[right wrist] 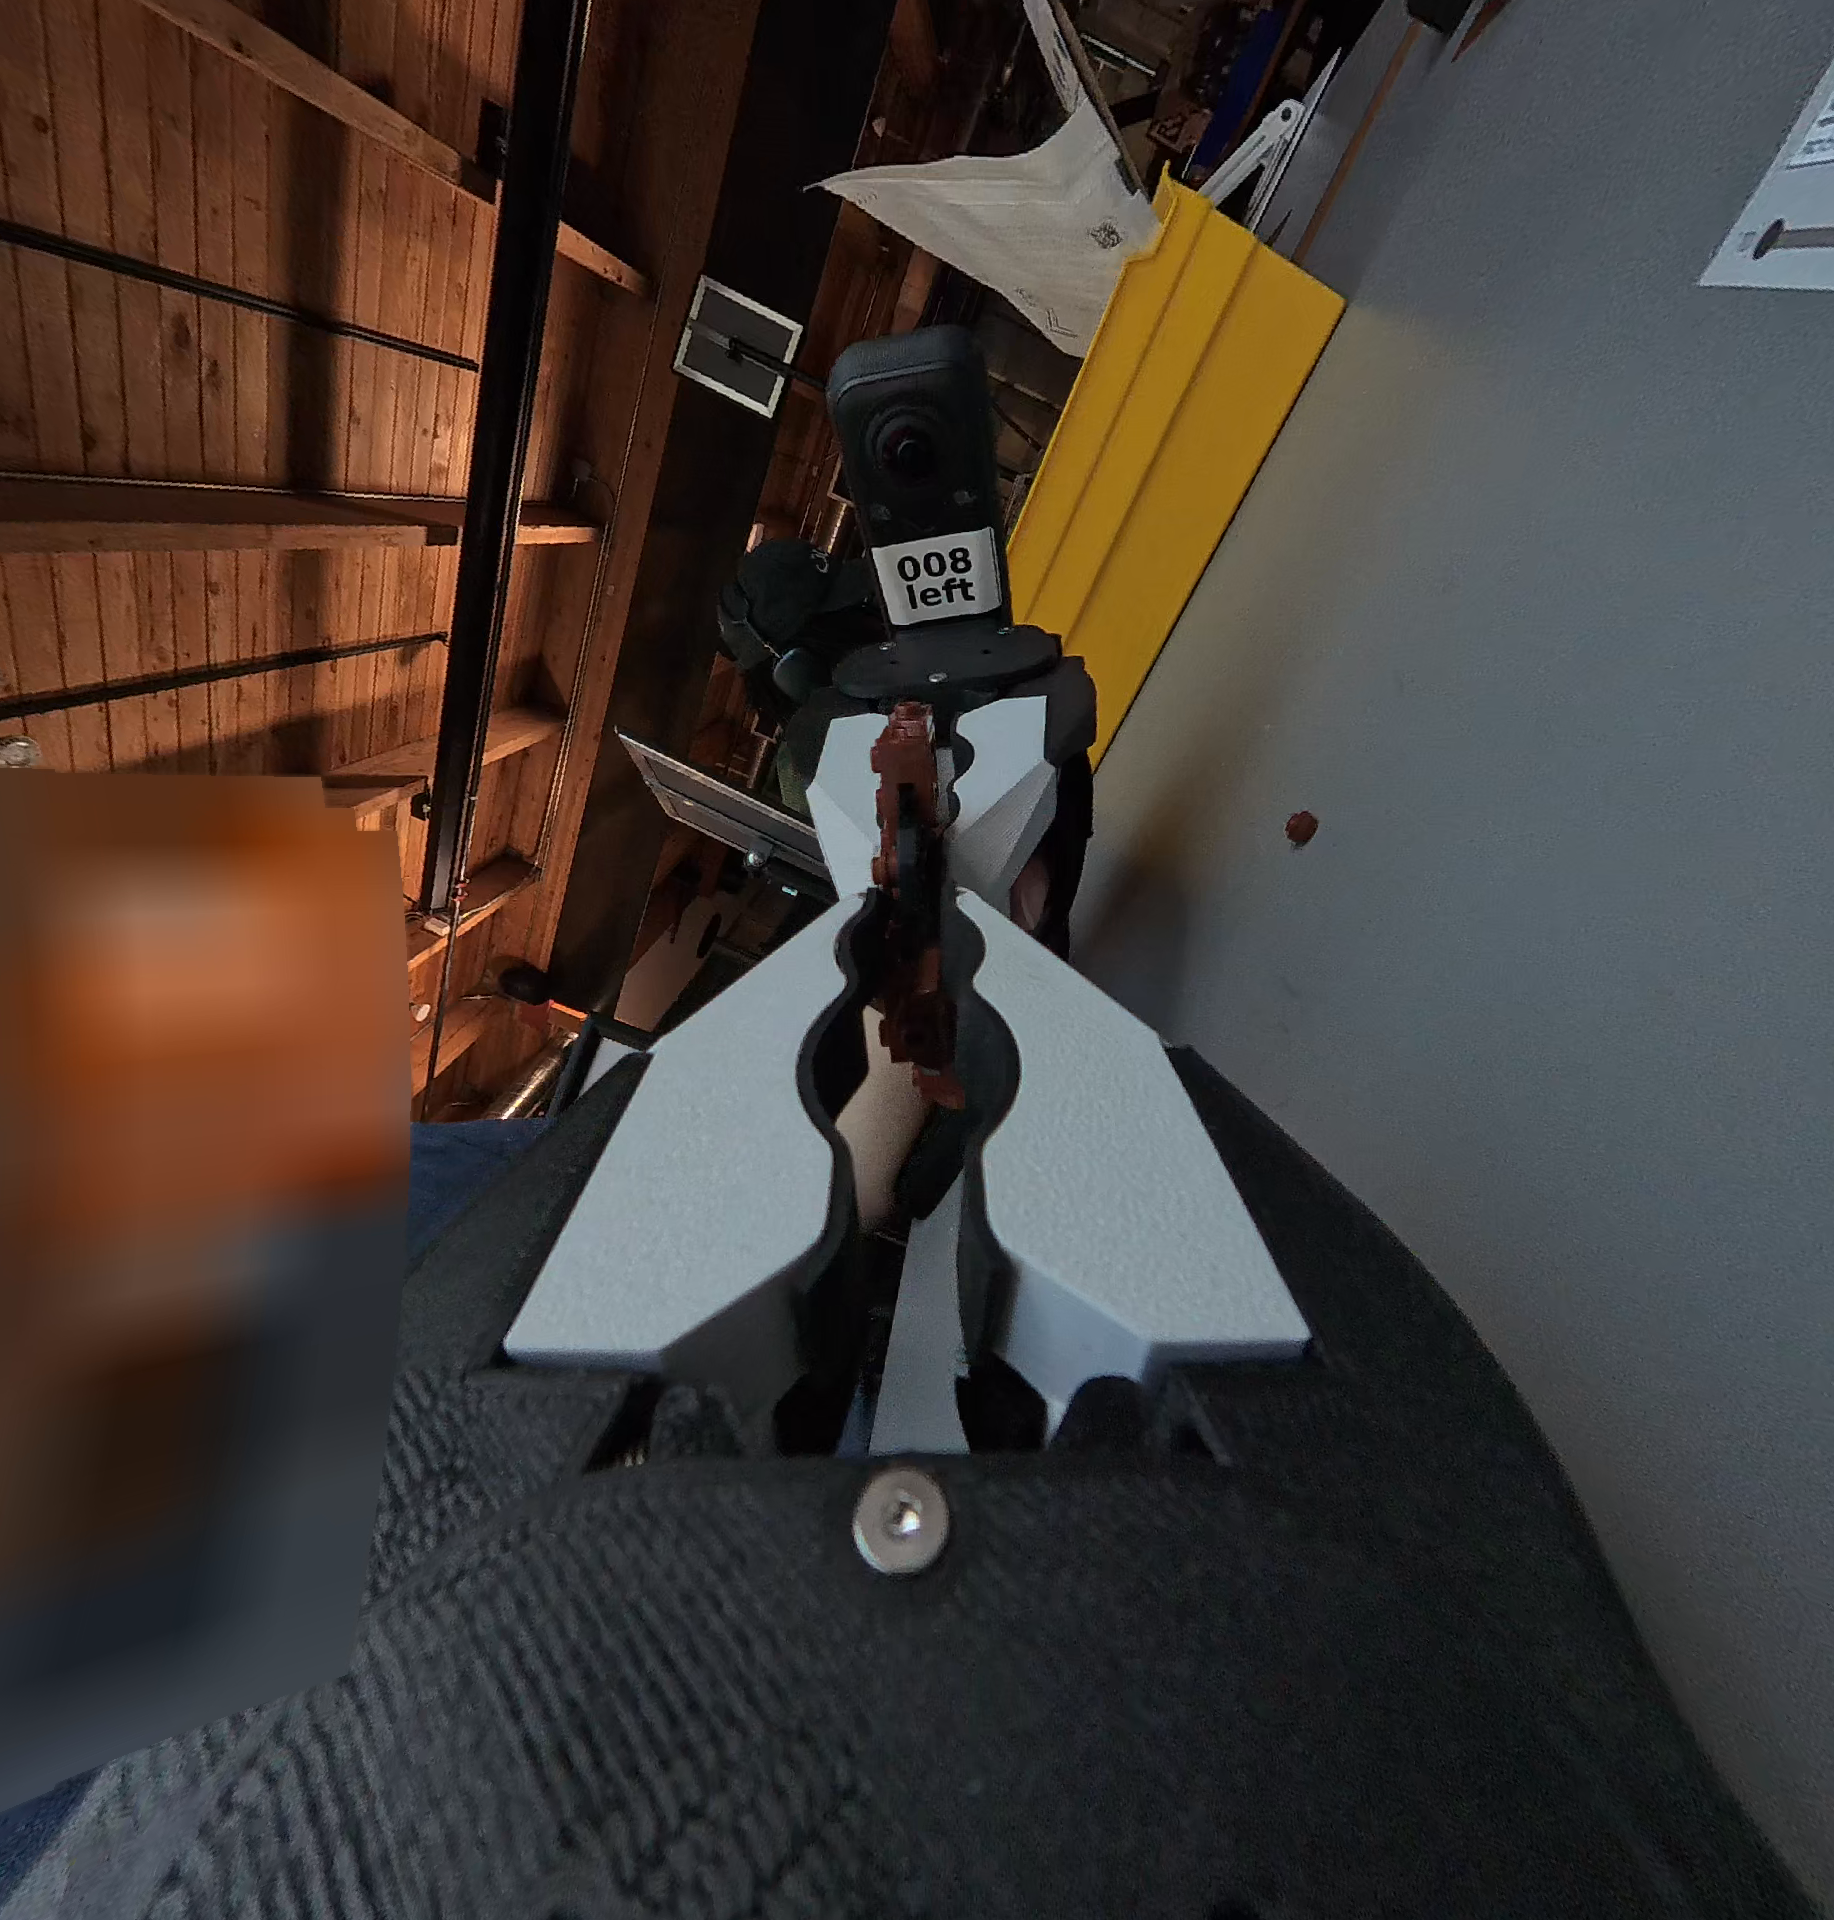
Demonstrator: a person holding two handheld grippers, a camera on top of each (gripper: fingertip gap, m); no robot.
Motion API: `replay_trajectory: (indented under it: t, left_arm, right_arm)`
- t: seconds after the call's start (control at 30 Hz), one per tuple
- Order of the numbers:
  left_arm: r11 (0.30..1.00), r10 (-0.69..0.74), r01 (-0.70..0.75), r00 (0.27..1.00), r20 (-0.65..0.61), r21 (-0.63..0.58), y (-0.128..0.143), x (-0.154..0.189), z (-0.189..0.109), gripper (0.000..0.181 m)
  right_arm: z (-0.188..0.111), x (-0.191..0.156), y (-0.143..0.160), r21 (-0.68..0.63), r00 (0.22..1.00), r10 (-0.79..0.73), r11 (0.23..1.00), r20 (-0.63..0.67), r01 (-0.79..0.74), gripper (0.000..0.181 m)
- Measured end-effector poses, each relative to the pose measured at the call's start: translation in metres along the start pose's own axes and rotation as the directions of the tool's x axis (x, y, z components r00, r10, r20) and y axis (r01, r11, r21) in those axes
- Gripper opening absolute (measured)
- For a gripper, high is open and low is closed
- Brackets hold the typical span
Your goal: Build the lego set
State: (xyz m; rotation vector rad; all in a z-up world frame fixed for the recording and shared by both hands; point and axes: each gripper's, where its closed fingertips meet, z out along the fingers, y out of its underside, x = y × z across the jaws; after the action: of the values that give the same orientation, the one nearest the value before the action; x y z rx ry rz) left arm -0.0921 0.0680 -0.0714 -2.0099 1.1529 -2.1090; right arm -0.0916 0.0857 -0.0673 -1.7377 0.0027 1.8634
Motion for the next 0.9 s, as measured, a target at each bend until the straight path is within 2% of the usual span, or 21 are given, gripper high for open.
replay_trajectory:
  t: [0.1, 0.13, 0.2, 0.27, 0.37, 0.43, 0.53, 0.63, 0.9]
  left_arm:
    - [1.0, 0.014, -0.014, 1.0, 0.001, -0.008, -0.001, 0.004, -0.002, 0.005]
    - [1.0, 0.011, -0.011, 1.0, -0.006, -0.011, -0.001, 0.006, -0.003, 0.005]
    - [1.0, 0.016, -0.016, 1.0, -0.006, -0.016, -0.001, 0.008, -0.006, 0.005]
    - [1.0, 0.013, -0.013, 1.0, -0.003, -0.003, -0.003, 0.007, -0.01, 0.005]
    - [0.999, 0.014, -0.014, 1.0, 0.021, 0.033, -0.01, 0.006, -0.028, 0.005]
    - [0.996, 0.026, -0.033, 0.997, 0.079, 0.088, -0.02, 0.0, -0.05, 0.005]
    - [0.979, 0.011, -0.042, 0.988, 0.151, 0.199, -0.034, -0.01, -0.089, 0.005]
    - [0.948, -0.011, -0.014, 0.997, 0.077, 0.318, -0.048, 0.0, -0.114, 0.005]
    - [0.924, -0.041, 0.014, 0.997, 0.064, 0.382, -0.054, -0.003, -0.127, 0.005]
  right_arm:
    - [0.003, -0.006, -0.001, -0.011, 0.995, -0.102, 0.995, -0.01, 0.102, 0.009]
    - [0.004, -0.008, -0.001, -0.015, 0.989, -0.144, 0.989, -0.019, 0.144, 0.015]
    - [0.003, -0.005, -0.004, -0.021, 0.968, -0.236, 0.972, -0.082, 0.235, 0.03]
    - [-0.001, 0.001, -0.01, -0.01, 0.928, -0.333, 0.942, -0.165, 0.336, 0.033]
    - [-0.009, -0.004, -0.031, 0.111, 0.864, -0.432, 0.876, -0.259, 0.47, 0.035]
    - [-0.011, -0.006, -0.035, 0.147, 0.859, -0.43, 0.865, -0.276, 0.48, 0.034]
    - [-0.007, 0.019, -0.022, 0.033, 0.844, -0.408, 0.895, -0.348, 0.446, 0.028]
    - [0.002, 0.032, -0.008, -0.087, 0.785, -0.478, 0.87, -0.395, 0.486, 0.018]
    - [0.012, 0.043, 0.007, -0.403, 0.47, -0.773, 0.628, -0.427, 0.666, 0.011]
